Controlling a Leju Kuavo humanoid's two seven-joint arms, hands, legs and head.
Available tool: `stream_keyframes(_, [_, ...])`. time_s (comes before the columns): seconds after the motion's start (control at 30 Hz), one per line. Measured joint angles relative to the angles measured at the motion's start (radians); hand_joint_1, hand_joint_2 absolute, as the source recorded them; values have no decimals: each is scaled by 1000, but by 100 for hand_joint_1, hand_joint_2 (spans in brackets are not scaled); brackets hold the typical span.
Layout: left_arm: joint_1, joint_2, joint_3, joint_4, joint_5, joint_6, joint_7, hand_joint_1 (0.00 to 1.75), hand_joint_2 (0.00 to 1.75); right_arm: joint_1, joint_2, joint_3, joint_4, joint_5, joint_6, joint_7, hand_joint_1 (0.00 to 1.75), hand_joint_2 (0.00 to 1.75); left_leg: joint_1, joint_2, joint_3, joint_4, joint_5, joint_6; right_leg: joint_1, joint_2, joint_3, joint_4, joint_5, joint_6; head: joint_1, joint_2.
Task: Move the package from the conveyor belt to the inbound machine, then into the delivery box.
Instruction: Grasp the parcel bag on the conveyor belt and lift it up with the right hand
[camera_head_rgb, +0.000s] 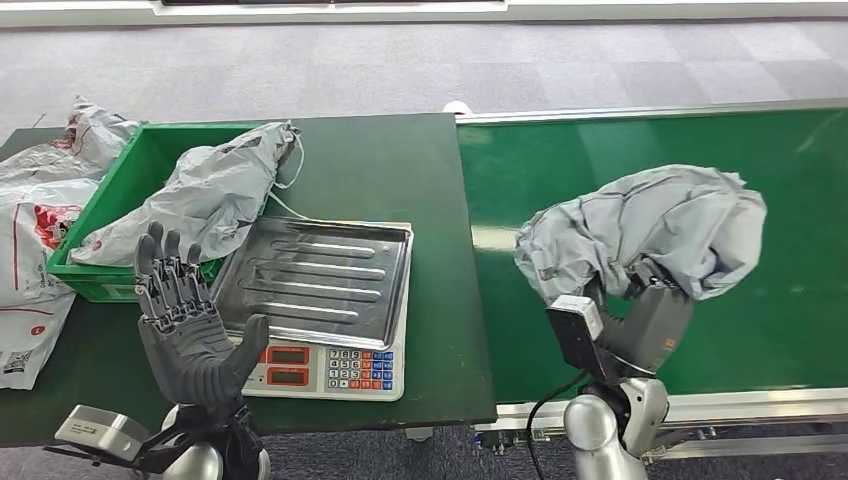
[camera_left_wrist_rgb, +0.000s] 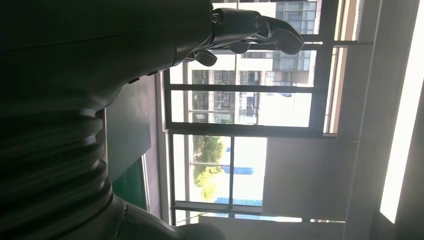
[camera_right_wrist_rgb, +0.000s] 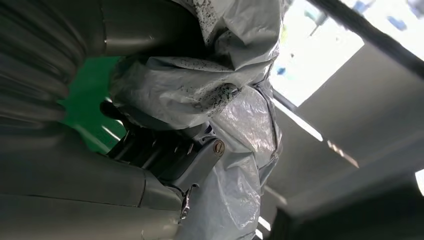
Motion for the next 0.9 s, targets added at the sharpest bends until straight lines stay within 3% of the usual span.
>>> stream_keyframes(0.13, [-14,-2,-14,18,6,0,0,0,175,-2,36,-48,-141,-21,-2,-86,175,175,0,1,-5,0,0,0,0,0,1,0,-1,0,0,0])
stream_keyframes(0.27, [-34,-4,-28,33,12,-1,0,0,175,-23,40,-47,-180,18,0,-133,175,175,0,0,-7,0,-1,0,0,0,2,0,-1,0,0,0])
stream_keyframes(0.47, [-86,-6,-45,68,25,8,0,0,175,-169,47,24,-66,-14,4,-71,175,175,0,1,0,0,2,-1,0,1,3,0,2,0,0,0])
stream_keyframes(0.63, [-99,-6,-55,86,30,14,0,0,175,-219,51,57,-5,-25,14,-65,175,175,0,-2,0,0,3,-1,0,-1,2,0,2,0,0,0])
stream_keyframes(0.7, [-103,-6,-55,89,32,16,0,0,175,-242,49,76,28,-53,91,-42,175,175,0,0,-4,0,3,-1,0,-1,2,0,2,0,0,0])
stream_keyframes(0.83, [-125,-5,-57,92,39,12,0,0,175,-365,37,144,195,-175,451,-28,175,175,0,4,-8,0,3,-1,0,3,0,0,3,0,0,0])
stream_keyframes(0.9, [-145,-5,-57,97,41,7,0,0,175,-457,34,181,325,-205,566,-56,175,175,0,2,-5,0,6,-1,0,1,-1,0,5,-1,0,0])
